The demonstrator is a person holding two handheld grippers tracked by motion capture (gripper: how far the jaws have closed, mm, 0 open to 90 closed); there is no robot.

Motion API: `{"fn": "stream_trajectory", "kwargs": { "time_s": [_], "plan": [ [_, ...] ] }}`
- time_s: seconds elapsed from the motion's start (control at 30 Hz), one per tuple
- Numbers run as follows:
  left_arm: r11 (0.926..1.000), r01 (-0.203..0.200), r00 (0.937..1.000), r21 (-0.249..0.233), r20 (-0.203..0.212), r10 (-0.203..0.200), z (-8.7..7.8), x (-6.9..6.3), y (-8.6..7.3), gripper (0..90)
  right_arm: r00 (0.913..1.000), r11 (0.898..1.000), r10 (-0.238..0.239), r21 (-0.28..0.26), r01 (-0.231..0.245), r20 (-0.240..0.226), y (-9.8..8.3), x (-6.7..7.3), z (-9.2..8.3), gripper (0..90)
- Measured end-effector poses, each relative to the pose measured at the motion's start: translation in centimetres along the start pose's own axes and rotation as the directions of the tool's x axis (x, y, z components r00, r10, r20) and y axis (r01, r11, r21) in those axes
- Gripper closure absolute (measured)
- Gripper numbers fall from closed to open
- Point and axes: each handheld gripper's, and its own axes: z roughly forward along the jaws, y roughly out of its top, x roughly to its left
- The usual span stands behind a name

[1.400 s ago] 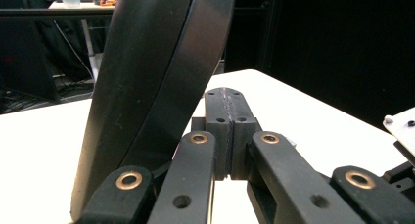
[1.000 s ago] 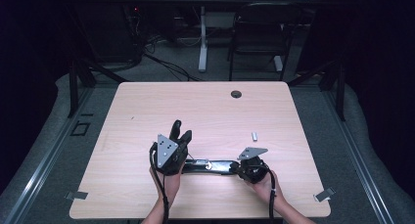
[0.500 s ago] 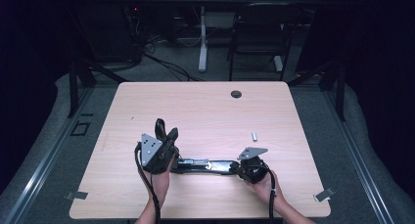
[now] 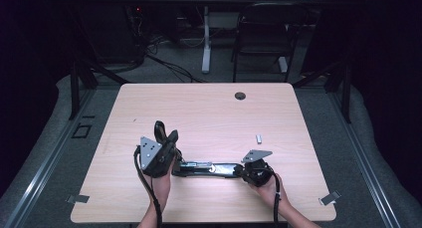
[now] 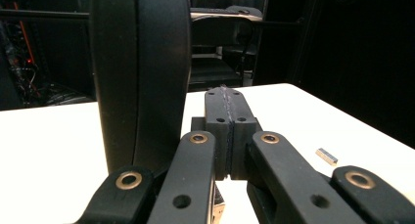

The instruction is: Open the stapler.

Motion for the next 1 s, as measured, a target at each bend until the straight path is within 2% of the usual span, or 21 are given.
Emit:
{"fn": "stream_trajectory", "kwargs": {
  "time_s": [0.23,0.67,0.73,0.77,0.83,0.87,0.93,1.0],
  "plan": [
    [0.9996,0.028,0.9995,0.010,-0.012,-0.028,-0.1,0.4,-0.7,90.0,1.0000,1.000,0.000,-0.001,0.000,-0.002,0.0,0.0,0.0,90.0],
    [0.9989,0.044,0.9981,0.018,-0.045,-0.043,-0.5,1.2,-1.3,90.0,1.0000,1.000,0.001,0.000,-0.001,-0.001,0.0,0.0,0.0,90.0],
    [0.9969,0.071,0.9959,0.035,-0.059,-0.068,-0.6,1.7,-1.7,90.0,1.0000,1.000,0.002,-0.001,-0.002,0.001,0.0,0.0,0.0,90.0],
    [0.9969,0.071,0.9959,0.035,-0.059,-0.068,-0.6,1.7,-1.7,90.0,1.0000,1.000,0.002,-0.001,-0.002,0.001,0.0,0.0,0.0,90.0],
    [0.9943,0.100,0.9922,0.037,-0.079,-0.096,-0.8,2.6,-2.0,90.0,1.0000,1.000,0.006,-0.002,-0.006,-0.001,0.0,0.0,0.0,90.0],
    [0.9943,0.100,0.9922,0.037,-0.079,-0.096,-0.8,2.6,-2.0,90.0,1.0000,1.000,0.006,-0.002,-0.006,-0.001,0.0,0.0,0.0,90.0],
    [0.9905,0.132,0.9869,0.037,-0.098,-0.128,-0.9,3.3,-2.4,90.0,1.0000,1.000,0.005,0.003,-0.005,-0.001,0.0,0.0,0.0,90.0],
    [0.9895,0.139,0.9857,0.038,-0.101,-0.135,-1.0,3.6,-2.5,90.0,1.0000,1.000,0.003,0.005,-0.003,0.001,0.0,0.1,0.0,90.0]
  ]
}}
